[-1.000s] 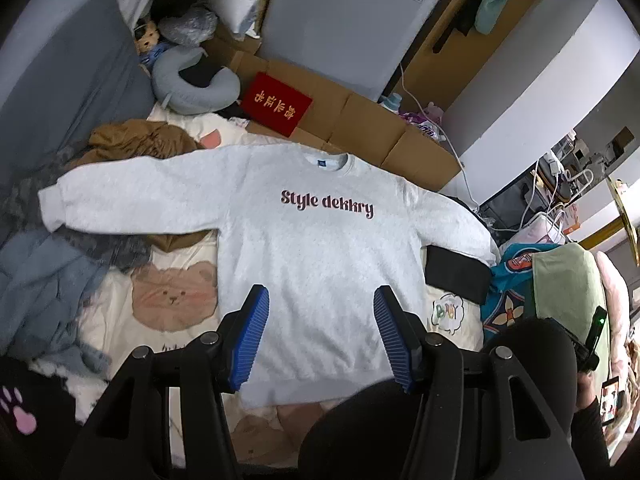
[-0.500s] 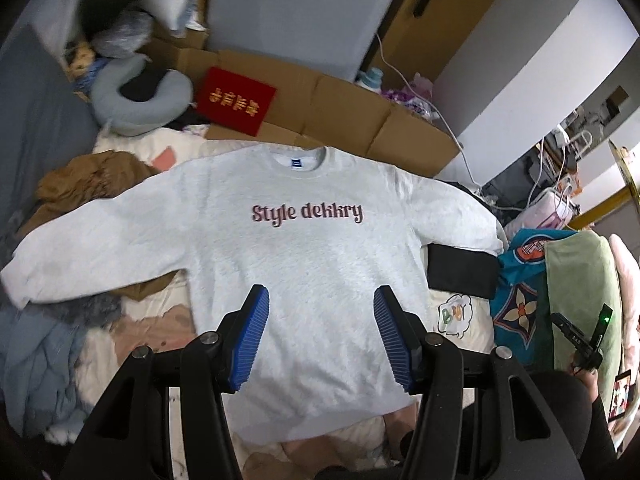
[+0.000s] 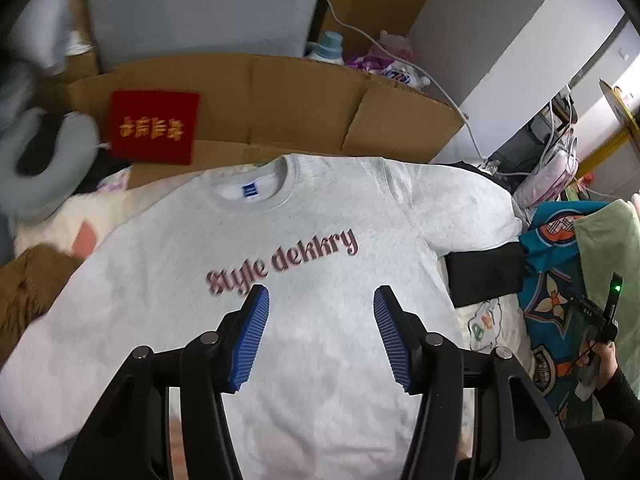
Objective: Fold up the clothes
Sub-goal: 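Move both grippers along the sweatshirt toward the collar and shoulder, then grasp the grey sleeve at the shoulder seam with the right gripper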
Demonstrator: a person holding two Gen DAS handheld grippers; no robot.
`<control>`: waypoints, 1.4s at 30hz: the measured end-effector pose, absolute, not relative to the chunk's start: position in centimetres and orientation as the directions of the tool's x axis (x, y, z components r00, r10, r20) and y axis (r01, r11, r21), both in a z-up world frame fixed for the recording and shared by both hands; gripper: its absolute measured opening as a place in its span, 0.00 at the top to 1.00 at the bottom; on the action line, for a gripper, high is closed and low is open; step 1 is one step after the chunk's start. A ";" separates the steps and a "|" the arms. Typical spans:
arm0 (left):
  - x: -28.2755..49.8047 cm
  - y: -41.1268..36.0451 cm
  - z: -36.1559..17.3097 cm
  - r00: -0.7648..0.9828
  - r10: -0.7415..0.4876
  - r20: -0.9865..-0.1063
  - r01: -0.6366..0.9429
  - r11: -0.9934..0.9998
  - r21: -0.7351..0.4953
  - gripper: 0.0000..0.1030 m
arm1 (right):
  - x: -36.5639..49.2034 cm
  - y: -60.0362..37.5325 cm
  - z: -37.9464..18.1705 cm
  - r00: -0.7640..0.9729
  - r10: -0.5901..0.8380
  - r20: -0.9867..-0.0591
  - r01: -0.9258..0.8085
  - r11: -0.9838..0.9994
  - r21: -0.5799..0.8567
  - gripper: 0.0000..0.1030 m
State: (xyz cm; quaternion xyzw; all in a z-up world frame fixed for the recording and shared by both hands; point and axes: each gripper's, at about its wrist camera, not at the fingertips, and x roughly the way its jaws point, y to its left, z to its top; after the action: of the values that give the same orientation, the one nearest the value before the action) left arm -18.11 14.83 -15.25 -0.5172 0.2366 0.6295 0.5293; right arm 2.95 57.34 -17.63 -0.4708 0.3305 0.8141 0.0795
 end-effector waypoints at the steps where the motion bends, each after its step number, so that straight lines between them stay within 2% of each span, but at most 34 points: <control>1: -18.2 15.5 -15.8 0.101 0.424 -0.900 -0.912 -0.322 -0.254 0.46 | 2.3 57.2 -18.2 -0.541 -0.175 -0.823 -0.452 -0.764 0.460 0.48; 15: -17.0 22.9 -25.4 0.149 0.449 -0.881 -0.910 -0.285 -0.300 0.46 | -4.3 58.9 -22.9 -0.543 -0.112 -0.832 -0.503 -0.751 0.429 0.49; 19: -16.0 23.6 -27.3 0.165 0.468 -0.868 -0.905 -0.278 -0.322 0.46 | -5.9 60.4 -24.7 -0.537 -0.087 -0.839 -0.531 -0.738 0.416 0.62; 26: -14.9 23.1 -30.5 0.180 0.459 -0.870 -0.917 -0.242 -0.317 0.46 | -8.2 62.4 -26.8 -0.519 -0.033 -0.854 -0.569 -0.732 0.374 0.64; 35: -16.3 19.8 -33.7 0.239 0.458 -0.856 -0.866 -0.298 -0.401 0.46 | -10.2 63.7 -28.3 -0.583 0.029 -0.812 -0.628 -0.650 0.428 0.64; 42: -16.2 18.8 -36.2 0.273 0.451 -0.850 -0.839 -0.322 -0.439 0.46 | -12.0 63.7 -31.1 -0.537 0.055 -0.842 -0.680 -0.619 0.393 0.64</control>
State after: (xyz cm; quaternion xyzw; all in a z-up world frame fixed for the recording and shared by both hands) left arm -16.25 18.82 -36.18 -0.5711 0.1699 0.5787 0.5569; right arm -12.05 63.67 -31.08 -0.4221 0.3702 0.7945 0.2313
